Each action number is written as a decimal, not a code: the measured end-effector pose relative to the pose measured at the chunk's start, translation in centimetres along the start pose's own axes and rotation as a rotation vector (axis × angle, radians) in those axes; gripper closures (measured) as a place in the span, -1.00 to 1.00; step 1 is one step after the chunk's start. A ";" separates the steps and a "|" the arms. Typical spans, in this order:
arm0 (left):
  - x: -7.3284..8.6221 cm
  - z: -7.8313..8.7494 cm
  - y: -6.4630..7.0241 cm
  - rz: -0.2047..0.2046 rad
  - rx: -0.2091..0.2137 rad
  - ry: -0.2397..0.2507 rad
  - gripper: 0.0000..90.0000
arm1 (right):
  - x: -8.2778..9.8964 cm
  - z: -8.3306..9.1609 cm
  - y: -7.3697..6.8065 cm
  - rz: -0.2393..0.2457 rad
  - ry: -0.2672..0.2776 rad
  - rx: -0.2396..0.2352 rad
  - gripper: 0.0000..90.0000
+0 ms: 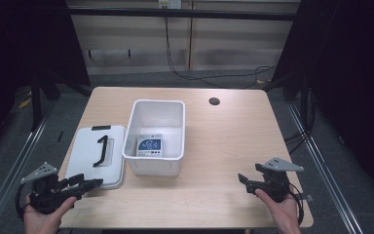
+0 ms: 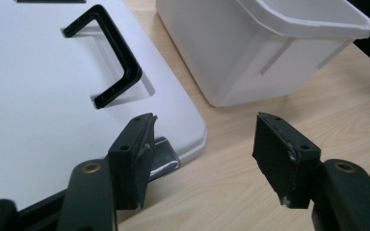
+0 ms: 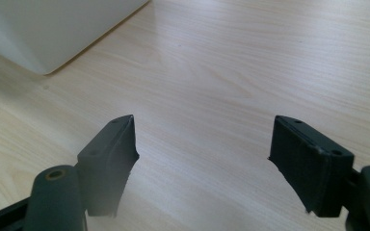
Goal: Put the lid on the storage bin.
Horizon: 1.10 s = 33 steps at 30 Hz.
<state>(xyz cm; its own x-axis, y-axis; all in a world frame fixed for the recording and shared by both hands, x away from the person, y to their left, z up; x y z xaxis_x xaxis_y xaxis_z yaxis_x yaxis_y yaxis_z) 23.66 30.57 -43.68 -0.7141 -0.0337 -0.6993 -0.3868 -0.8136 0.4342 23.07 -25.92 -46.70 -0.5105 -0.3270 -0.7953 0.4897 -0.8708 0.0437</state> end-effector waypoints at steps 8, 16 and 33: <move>0.1 0.3 -0.4 0.051 0.003 -0.017 0.06 | 0.0 -0.1 -0.5 0.008 -0.039 -0.046 -0.39; 0.1 0.5 -0.5 0.119 -0.032 -0.012 -0.02 | 0.0 0.1 -0.6 0.004 -0.047 -0.062 -0.38; -2.0 -1.2 2.9 -0.186 -0.133 -0.103 0.47 | -0.2 -0.1 -1.0 0.027 -0.049 -0.106 -0.43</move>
<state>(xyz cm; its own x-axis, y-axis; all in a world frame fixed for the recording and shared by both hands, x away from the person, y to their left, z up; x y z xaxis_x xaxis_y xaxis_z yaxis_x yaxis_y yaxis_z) 24.71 27.60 -41.71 -0.6961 0.1775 -0.6956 -0.4418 -0.8697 0.2202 22.75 -24.99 -46.67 -0.5286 -0.3698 -0.7641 0.5743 -0.8186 -0.0011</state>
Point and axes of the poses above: each handheld gripper's, and its own axes: z roughly backward along the jaws, x roughly out of its underside, y roughly to its right, the point moved 2 cm from there along -z, roughly forward along the jaws, and after that the axes turned 8 degrees about z, right-handed, at the moved point
